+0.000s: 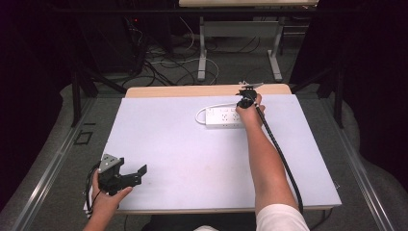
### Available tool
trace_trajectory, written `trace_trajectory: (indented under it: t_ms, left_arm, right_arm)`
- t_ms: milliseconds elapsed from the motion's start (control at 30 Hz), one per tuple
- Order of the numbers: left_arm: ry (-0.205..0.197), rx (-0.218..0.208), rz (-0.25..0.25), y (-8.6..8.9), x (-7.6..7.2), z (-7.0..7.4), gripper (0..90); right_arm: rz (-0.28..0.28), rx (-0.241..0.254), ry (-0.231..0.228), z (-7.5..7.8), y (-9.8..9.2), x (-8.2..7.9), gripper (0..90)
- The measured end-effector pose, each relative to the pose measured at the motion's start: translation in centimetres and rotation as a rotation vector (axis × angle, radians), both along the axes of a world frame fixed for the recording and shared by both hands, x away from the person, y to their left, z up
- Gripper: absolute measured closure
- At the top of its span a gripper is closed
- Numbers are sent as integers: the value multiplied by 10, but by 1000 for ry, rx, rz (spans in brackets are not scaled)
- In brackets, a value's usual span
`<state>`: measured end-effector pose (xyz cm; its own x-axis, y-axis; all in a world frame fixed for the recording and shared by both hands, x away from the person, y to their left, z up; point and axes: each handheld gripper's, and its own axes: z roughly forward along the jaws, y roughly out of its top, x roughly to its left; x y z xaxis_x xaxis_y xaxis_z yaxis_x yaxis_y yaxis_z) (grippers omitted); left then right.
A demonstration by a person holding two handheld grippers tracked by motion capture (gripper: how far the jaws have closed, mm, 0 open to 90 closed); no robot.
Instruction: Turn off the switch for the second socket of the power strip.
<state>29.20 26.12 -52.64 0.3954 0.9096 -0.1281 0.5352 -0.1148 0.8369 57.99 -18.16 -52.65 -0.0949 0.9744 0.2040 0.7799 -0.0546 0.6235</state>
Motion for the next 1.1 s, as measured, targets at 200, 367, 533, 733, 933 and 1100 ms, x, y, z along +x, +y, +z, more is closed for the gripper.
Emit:
trace_trajectory:
  t_ms: [200,367,533,733,933,1100]
  left_arm:
    - [0,0,-1,0,0,0,54]
    - [1,1,-1,0,0,0,54]
    - [5,3,-7,-3,1,0,54]
    - [6,2,-8,-3,1,0,55]
    - [6,2,-8,-2,2,0,55]
    - [5,8,-11,-3,2,-1,55]
  right_arm:
    - [14,-6,-9,2,1,-1,845]
    - [25,-8,-31,6,2,-2,791]
    - [46,-23,-50,9,3,-3,744]
    - [75,-47,-67,10,5,-5,659]
    - [109,-61,-92,12,7,-5,585]
    - [133,-84,-98,13,10,-8,528]
